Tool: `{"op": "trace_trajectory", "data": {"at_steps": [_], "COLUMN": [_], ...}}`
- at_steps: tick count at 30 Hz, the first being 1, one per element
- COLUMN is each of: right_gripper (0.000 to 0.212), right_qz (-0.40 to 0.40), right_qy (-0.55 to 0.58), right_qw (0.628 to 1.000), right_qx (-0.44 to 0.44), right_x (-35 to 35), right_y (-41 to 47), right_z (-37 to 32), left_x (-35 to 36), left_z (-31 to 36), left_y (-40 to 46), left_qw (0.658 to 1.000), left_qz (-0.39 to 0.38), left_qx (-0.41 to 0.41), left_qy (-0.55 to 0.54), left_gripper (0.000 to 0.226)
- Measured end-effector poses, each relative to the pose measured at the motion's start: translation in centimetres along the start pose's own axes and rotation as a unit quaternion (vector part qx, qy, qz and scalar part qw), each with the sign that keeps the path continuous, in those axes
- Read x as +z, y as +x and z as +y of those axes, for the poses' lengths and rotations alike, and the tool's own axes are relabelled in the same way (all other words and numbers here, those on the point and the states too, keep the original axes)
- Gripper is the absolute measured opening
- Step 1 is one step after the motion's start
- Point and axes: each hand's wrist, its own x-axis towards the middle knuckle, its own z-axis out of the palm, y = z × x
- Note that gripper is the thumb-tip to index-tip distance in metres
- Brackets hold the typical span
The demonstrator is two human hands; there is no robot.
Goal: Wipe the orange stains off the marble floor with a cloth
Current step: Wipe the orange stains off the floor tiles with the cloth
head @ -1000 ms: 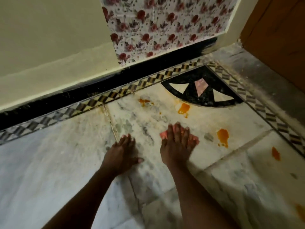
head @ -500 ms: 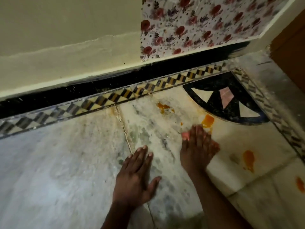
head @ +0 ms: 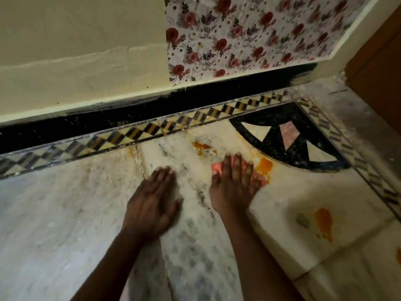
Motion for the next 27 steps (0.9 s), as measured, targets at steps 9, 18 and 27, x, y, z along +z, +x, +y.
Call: {"op": "trace_trajectory", "data": {"at_steps": [9, 18, 27], "right_gripper": [0.059, 0.064, 0.068], "right_qz": [0.022, -0.019, -0.076], "right_qy": [-0.026, -0.02, 0.025], "right_qw": [0.987, 0.977, 0.994], "right_qx": [-0.155, -0.214, 0.079], "right_x": [-0.3, 1.0, -0.4], "right_y": [-0.7, 6.1, 12.6], "right_z": [3.6, -6.0, -8.8], "left_x": [0.0, 0.2, 0.1], "left_z": [-1.1, -1.1, -1.3], "left_y": [3.8, 4.0, 4.1], "left_qw": [0.999, 0.997, 0.997], "left_qz": [-0.002, -0.034, -0.035], "left_qx": [-0.053, -0.06, -0.06], "left_qy": [0.011, 0.027, 0.015], "left_gripper": [0.081, 0.082, 0.083]}}
